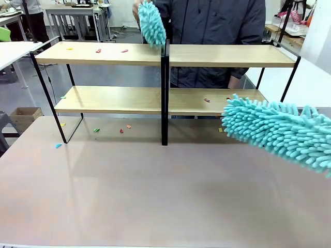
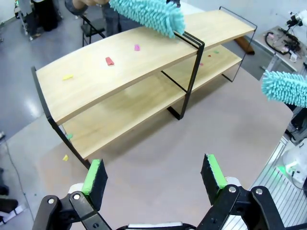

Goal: Clean the shelves.
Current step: Clean a randomly selected level of the Shelf with the Duster.

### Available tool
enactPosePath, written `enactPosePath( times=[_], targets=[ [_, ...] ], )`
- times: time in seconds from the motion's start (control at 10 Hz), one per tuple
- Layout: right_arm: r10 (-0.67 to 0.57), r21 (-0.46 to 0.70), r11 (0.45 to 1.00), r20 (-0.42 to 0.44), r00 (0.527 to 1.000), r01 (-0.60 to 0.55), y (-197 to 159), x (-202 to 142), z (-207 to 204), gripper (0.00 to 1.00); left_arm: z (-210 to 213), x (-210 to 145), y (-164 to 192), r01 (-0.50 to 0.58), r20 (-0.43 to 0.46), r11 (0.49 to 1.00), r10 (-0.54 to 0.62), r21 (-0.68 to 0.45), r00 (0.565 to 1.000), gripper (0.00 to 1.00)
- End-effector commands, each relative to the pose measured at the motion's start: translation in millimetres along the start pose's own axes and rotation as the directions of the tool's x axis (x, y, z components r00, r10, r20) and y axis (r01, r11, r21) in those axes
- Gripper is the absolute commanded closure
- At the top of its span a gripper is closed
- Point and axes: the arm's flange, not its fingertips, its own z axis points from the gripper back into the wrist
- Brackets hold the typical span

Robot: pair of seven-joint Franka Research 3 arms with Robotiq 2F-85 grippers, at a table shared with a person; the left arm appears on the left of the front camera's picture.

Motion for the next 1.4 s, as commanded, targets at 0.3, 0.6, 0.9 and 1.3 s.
enactPosePath(
  times=[0.3, 0.6, 0.9, 1.3],
  targets=[
    [0.054, 0.031, 0.998, -0.028, 0.998, -0.053, 7.3, 9.5, -6.0, 0.87, -0.3, -0.5, -0.7, -0.001, -0.009, 1.000, 0.001, 0.002, 1.000, 0.00],
    [0.072, -0.072, 0.995, 0.000, 0.997, -0.072, 33.0, 70.8, -51.1, 0.87, -0.3, -0.5, -0.7, -0.001, -0.009, 1.000, 0.001, 0.002, 1.000, 0.00],
    [0.213, -0.201, 0.956, -0.025, 0.977, -0.214, 113.6, 170.0, -146.9, 0.87, -0.3, -0.5, -0.7, -0.001, -0.009, 1.000, 0.001, 0.002, 1.000, 0.00],
    [0.316, -0.222, 0.926, 0.015, 0.949, -0.305, 164.0, 174.1, -195.0, 0.87, -0.3, -0.5, -0.7, -0.001, -0.009, 1.000, 0.001, 0.002, 1.000, 0.00]
  ],
)
